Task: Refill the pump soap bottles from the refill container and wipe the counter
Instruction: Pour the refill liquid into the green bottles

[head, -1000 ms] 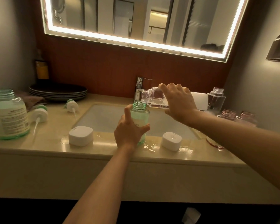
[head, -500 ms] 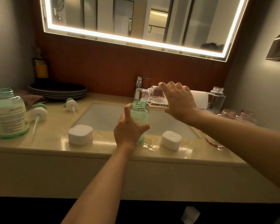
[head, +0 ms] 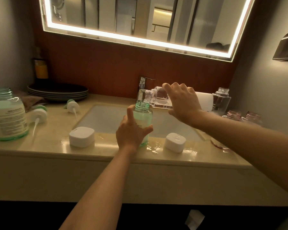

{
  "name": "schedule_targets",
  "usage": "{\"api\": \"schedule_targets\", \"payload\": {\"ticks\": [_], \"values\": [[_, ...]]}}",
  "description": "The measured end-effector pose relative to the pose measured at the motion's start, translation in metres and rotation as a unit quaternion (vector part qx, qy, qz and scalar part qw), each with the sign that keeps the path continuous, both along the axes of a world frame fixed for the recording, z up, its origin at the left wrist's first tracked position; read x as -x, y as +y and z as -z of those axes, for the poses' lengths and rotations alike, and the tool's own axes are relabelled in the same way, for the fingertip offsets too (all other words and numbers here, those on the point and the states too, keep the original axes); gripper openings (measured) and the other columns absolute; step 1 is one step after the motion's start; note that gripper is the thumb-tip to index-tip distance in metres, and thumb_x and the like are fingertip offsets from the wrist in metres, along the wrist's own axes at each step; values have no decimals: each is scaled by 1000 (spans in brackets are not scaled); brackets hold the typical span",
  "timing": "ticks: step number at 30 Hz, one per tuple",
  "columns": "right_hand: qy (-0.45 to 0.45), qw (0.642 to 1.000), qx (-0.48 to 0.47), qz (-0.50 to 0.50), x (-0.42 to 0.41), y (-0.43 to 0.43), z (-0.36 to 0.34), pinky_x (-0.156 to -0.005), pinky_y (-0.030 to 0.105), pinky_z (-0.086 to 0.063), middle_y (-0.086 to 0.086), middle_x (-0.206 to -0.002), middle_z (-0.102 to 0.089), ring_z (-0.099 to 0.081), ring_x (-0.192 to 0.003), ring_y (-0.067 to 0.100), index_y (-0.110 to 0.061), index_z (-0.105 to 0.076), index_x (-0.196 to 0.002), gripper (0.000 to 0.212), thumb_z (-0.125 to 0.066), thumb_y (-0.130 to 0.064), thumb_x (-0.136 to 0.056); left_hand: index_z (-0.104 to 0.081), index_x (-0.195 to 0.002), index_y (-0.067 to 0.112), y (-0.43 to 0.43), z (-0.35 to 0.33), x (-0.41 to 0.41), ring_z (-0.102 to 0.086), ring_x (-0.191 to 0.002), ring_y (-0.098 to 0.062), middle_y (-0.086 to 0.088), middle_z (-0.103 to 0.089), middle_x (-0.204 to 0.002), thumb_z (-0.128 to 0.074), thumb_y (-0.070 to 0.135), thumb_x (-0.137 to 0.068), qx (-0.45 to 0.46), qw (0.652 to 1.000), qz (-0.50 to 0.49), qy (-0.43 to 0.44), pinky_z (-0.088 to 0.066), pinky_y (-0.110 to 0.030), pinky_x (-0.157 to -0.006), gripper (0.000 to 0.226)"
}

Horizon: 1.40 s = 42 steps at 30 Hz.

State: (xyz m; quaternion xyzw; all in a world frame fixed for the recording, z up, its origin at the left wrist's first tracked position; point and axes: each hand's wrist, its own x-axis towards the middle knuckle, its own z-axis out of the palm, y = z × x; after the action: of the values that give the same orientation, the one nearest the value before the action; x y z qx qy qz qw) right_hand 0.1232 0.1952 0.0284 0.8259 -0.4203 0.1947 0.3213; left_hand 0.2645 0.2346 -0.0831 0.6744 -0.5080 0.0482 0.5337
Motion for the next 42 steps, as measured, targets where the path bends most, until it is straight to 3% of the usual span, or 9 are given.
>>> {"api": "schedule_targets", "payload": {"ticks": [4,18,24,29,42], "values": [[3,1000,3,-1,0,0,-1,-93,40,-40,11,-123,-49,-48,-109,28,-16,-31,-135,62,-63,-18,-82,-19,-131,27,0,0,1,-57,-99,-25,-8,-56,-119,-74,48,-69,-8,1000,-3,-4,-47,-33,-76,86],[3,1000,0,-3,-1,0,-2,-93,39,-40,11,-122,-50,-49,-109,27,-17,-31,-134,60,-63,-18,-83,-10,-116,35,1,-1,0,-58,-97,-27,-9,-58,-116,-75,48,-67,-2,1000,-8,-2,-48,-35,-76,83],[6,1000,2,-1,-1,0,-3,-92,39,-40,10,-119,-51,-49,-107,28,-17,-32,-132,61,-64,-18,-81,-25,-132,23,0,0,1,-57,-99,-25,-8,-57,-118,-74,48,-68,-8,1000,-8,-7,-43,-30,-73,85],[5,1000,1,-2,-1,-1,-3,-91,38,-40,10,-119,-51,-49,-107,27,-17,-33,-132,59,-64,-17,-81,-10,-117,35,0,0,0,-57,-98,-25,-8,-57,-117,-75,48,-67,-3,1000,-5,-1,-39,-28,-70,83],[11,1000,8,2,-2,-2,-3,-92,39,-40,11,-120,-51,-49,-108,28,-17,-32,-132,60,-64,-18,-81,-9,-117,35,0,1,0,-57,-97,-25,-8,-57,-116,-75,48,-66,3,1000,-8,-4,-45,-31,-73,84]]}}
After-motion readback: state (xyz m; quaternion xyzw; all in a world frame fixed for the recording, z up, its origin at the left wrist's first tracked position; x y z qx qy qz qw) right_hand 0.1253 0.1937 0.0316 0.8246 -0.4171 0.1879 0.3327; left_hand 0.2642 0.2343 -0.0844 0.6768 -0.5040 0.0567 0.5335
